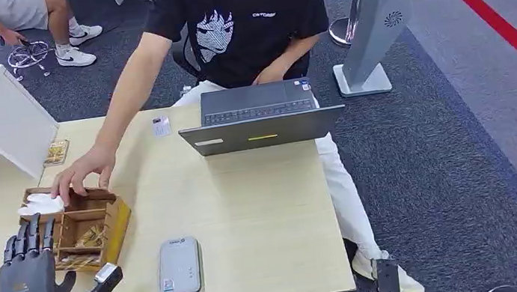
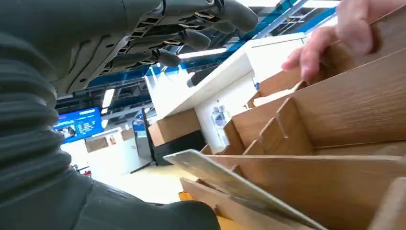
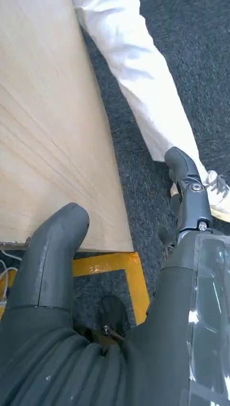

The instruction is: Pass the card to the sensor for recognition and then transmit it.

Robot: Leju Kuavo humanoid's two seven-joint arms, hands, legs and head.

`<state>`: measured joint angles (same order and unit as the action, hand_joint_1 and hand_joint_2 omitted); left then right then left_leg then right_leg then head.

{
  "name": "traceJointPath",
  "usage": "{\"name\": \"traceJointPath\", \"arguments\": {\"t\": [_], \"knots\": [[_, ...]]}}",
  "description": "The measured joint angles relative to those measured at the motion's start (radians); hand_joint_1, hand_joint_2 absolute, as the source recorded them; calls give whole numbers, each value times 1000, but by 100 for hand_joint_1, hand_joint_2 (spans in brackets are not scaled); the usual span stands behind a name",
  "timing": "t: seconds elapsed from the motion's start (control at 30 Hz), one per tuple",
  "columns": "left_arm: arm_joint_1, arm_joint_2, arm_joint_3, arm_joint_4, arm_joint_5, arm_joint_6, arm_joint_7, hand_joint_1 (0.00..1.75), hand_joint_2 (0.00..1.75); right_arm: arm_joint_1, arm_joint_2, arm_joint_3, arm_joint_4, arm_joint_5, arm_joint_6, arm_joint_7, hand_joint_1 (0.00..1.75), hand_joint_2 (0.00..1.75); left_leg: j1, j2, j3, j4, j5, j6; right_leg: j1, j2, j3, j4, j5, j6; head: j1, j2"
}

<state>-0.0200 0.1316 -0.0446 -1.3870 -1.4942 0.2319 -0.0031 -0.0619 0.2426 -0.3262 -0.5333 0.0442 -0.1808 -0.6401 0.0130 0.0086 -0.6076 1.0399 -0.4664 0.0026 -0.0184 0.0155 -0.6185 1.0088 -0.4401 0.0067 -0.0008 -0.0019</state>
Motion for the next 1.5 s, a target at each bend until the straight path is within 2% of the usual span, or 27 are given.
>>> {"name": "traceJointPath", "arguments": {"t": [0.6,0.63,0.67,1.5], "knots": [[-25,-40,-53,4,-23,-6,2,0,175,-1,0,4,3,-3,2,0,0,175,0,2,0,0,0,0,0,1,0,0,1,-1,0,0],[-26,-40,-55,4,-23,-6,2,129,175,-1,0,5,3,-3,2,0,0,175,0,2,0,0,0,0,0,1,0,0,1,-1,0,0],[-26,-41,-56,5,-23,-6,2,175,175,-1,0,5,3,-3,3,0,0,175,0,2,0,0,0,0,0,1,0,0,1,-1,0,0],[-24,-39,-60,11,-15,-32,13,175,175,-2,0,9,6,-14,2,-1,0,175,1,2,0,0,0,0,1,1,0,0,1,-1,0,0]]}}
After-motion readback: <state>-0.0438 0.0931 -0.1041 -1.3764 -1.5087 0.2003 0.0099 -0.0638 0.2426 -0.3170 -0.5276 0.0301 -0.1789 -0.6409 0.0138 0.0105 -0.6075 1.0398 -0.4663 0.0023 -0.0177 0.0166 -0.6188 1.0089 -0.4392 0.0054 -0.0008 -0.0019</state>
